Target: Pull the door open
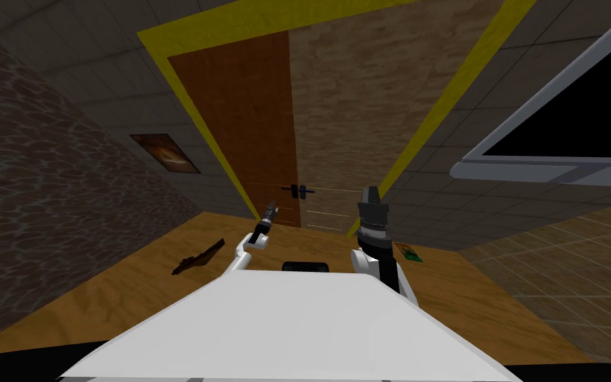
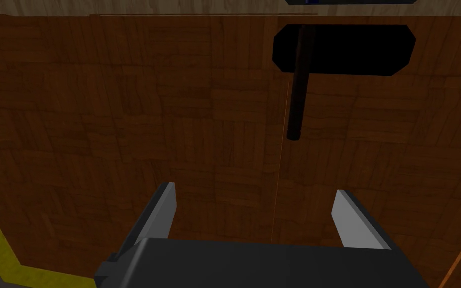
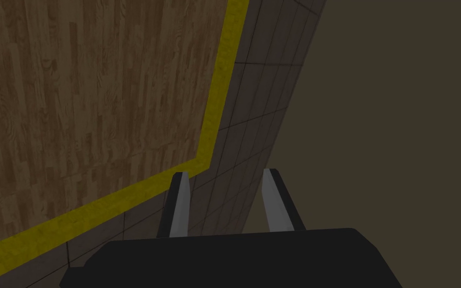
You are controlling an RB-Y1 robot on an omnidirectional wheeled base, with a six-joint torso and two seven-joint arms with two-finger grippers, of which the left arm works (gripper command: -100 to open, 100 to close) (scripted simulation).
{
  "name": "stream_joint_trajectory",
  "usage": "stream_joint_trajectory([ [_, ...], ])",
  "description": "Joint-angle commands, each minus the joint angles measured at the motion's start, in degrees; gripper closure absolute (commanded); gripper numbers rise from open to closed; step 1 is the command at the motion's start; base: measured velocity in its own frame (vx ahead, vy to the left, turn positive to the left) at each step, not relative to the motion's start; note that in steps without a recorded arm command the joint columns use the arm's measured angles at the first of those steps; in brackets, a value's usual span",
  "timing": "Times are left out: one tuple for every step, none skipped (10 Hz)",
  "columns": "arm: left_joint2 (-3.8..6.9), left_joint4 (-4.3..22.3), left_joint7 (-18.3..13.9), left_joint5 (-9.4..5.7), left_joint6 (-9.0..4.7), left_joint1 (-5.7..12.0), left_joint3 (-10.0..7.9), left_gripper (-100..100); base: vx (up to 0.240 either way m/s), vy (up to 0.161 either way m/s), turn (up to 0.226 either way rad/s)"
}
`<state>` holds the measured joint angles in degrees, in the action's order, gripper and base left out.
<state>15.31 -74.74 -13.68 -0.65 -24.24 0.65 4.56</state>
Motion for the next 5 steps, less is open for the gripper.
stream_joint_trajectory([
  [0.63, 2.1, -0.8, -0.12, 0.24, 1.09, 0.03, -100, 0.113, -0.044, -0.059],
  [0.97, 3.3, -1.2, -0.18, 0.43, 1.77, 0.04, -100, 0.112, -0.026, -0.059],
  [1.28, 4.4, -1.6, -0.24, 0.6, 2.39, 0.05, -100, 0.106, -0.021, -0.055],
  [1.89, 6.5, -2.3, -0.35, 0.94, 3.62, 0.06, -100, 0.133, -0.028, -0.079],
  [2.41, 8.3, -3.0, -0.45, 1.23, 4.67, 0.08, -100, 0.178, -0.011, -0.097],
])
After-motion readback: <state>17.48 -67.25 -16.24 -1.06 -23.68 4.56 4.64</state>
